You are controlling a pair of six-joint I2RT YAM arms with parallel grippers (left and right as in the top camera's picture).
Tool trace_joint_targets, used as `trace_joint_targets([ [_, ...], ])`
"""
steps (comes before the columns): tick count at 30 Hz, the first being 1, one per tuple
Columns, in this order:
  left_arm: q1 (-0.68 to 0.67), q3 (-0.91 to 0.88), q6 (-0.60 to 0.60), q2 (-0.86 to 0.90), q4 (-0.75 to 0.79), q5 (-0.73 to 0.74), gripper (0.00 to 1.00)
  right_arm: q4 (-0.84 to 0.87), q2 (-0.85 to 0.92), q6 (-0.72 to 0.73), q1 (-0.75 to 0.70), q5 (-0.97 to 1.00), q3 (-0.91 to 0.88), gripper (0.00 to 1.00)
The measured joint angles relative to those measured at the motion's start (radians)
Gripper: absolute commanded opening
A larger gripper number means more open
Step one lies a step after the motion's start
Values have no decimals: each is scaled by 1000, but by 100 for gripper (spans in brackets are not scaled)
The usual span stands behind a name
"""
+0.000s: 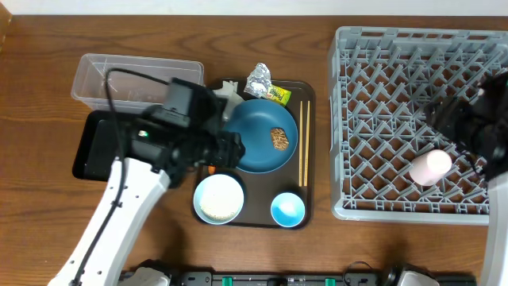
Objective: Sort waste into correct bins and load items into the dishwasher rack
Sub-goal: 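Grasp the light-blue cup with the left gripper and lift it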
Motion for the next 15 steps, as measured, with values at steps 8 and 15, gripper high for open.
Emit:
trace_joint_targets([
  [8,-190,-4,31,106,3,-119,65,-10,-15,5,0,-31,0,71],
  [15,-314,-23,47,264,9,-141,60,-17,-15,9,0,-38,0,73],
])
